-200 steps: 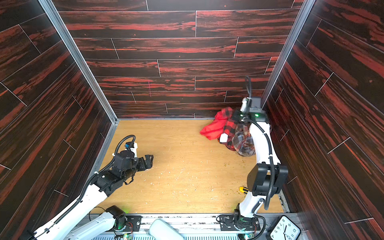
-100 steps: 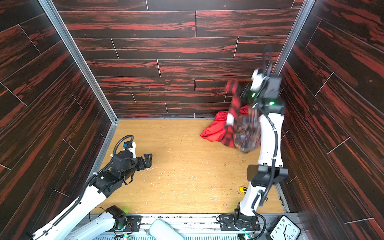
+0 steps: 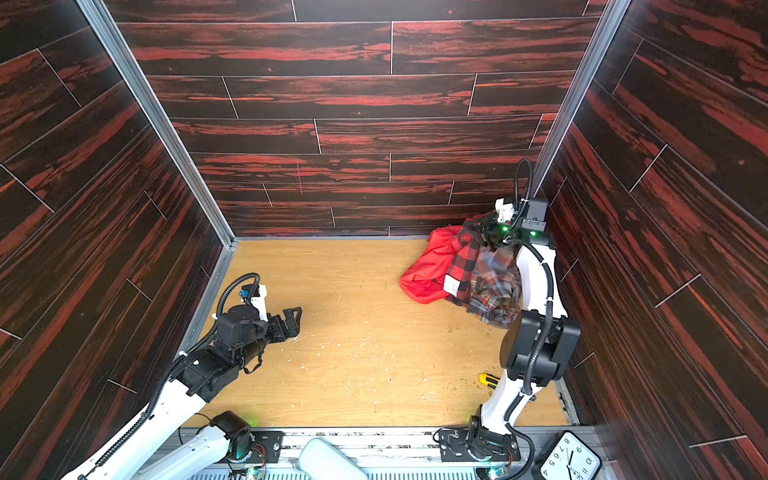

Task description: Pick out a specific cloth from the pile

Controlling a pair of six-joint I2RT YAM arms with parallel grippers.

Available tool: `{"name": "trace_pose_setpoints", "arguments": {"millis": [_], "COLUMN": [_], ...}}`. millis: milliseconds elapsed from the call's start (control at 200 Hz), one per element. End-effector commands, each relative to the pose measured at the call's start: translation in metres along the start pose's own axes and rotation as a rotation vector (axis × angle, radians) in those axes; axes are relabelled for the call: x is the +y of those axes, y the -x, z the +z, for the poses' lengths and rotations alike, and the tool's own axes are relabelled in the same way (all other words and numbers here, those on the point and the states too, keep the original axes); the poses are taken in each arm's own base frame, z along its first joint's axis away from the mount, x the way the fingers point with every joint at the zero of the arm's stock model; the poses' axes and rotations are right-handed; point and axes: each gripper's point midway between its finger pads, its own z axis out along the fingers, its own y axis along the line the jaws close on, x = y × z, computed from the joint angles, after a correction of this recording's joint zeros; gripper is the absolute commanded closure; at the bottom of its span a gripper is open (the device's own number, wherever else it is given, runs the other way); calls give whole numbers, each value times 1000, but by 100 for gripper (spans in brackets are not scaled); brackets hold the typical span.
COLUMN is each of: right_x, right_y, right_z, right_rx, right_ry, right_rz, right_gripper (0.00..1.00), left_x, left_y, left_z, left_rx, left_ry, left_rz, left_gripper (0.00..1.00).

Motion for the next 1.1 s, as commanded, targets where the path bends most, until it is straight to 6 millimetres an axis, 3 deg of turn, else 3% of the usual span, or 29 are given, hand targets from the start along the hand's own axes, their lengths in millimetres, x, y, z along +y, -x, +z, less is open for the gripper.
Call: {"name": "trace_pose_setpoints", "arguments": {"millis": [0, 155, 261, 386, 476, 561, 877, 1092], "right_x": [25, 12, 0, -42, -66, -85, -125, -146], "right_y": [0, -6, -20, -60, -94, -108, -71, -75], "right_z": [-22, -31, -27, -15, -4, 9, 38, 60], "right_rx": [-39, -65, -25, 45, 76, 67, 0, 73], "right_ry": [10, -86, -150, -472, -594, -643, -840, -853], "right_rz": [-105, -168, -201, -320, -351, -353, -386, -386], "right_gripper": [67, 60, 59, 59, 58, 57, 56, 61], "left_x": [4, 5, 7, 7, 7, 6, 11, 15], "left_y": [-10, -12, -14, -16, -19, -21, -24, -23], "left_z": [4, 5, 6, 9, 11, 14, 10, 8], "left_rx": [30, 35, 34, 41, 46, 52, 63, 50], "left_ry": [15, 18, 23, 27, 21, 19, 36, 57], "left_rz": [-3, -6, -5, -9, -13, -14, -7, 0], "left_gripper": [1, 1, 1, 1, 1, 1, 1, 1]}}
